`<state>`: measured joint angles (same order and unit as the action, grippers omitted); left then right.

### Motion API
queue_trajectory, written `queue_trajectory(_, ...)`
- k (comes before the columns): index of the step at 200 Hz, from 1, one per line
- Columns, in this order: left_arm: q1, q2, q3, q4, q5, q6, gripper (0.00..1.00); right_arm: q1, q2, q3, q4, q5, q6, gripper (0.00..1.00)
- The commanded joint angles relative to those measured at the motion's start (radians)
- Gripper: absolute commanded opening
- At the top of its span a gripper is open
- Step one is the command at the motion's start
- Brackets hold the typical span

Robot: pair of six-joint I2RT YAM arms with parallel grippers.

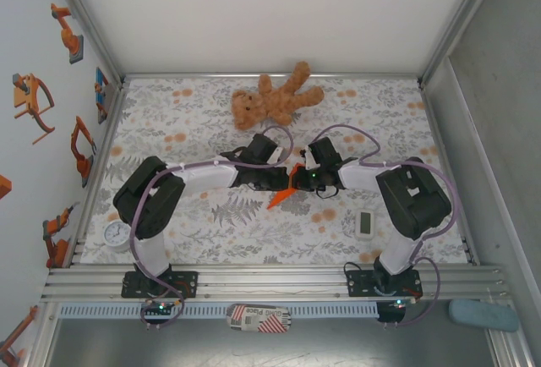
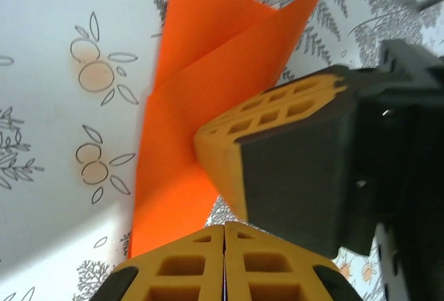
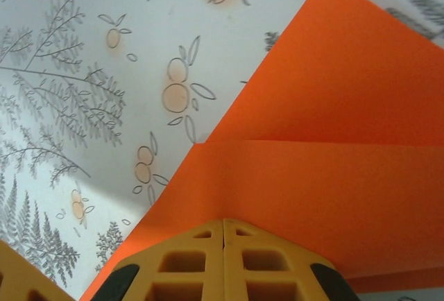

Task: Fold a paper plane with a square sheet of paper (pick it up from the middle)
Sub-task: Fold the wing for the fifth time at the center of the table.

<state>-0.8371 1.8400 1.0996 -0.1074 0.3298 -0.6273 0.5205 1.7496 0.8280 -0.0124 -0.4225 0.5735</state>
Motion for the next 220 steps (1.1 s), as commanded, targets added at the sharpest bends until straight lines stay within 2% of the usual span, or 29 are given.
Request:
queue_trajectory(1,0.005,0.027,0.014,0.005,-0.002,-0.025,0.09,0.003,0.025,-0.014,-0.005,-0.032,-0.029,0.05)
queue_trajectory(100,0.007,0.1,0.006,-0.024,0.007,-0.037,0.07,0.001,0.024,0.009,-0.015,-0.014,-0.009,0.04)
queue_trajectory(123,0.008,0.109,0.001,-0.04,-0.002,-0.038,0.06,-0.002,-0.013,0.018,-0.016,-0.024,0.032,0.05)
queue_trajectory(142,0.008,0.11,-0.007,-0.043,-0.005,-0.039,0.06,-0.002,-0.08,0.033,-0.056,0.024,0.075,0.07)
queue_trajectory(160,0.008,0.11,-0.011,-0.044,-0.006,-0.04,0.07,-0.002,-0.149,0.046,-0.143,0.133,0.101,0.16)
queue_trajectory(191,0.007,0.111,-0.011,-0.043,-0.003,-0.041,0.06,-0.001,-0.209,0.058,-0.311,0.355,0.128,0.42)
queue_trajectory(199,0.007,0.112,-0.01,-0.043,-0.005,-0.041,0.06,-0.001,-0.208,0.064,-0.344,0.387,0.135,0.49)
queue_trajectory(220,0.007,0.111,-0.009,-0.041,-0.005,-0.042,0.06,-0.001,-0.197,0.071,-0.38,0.426,0.15,0.6)
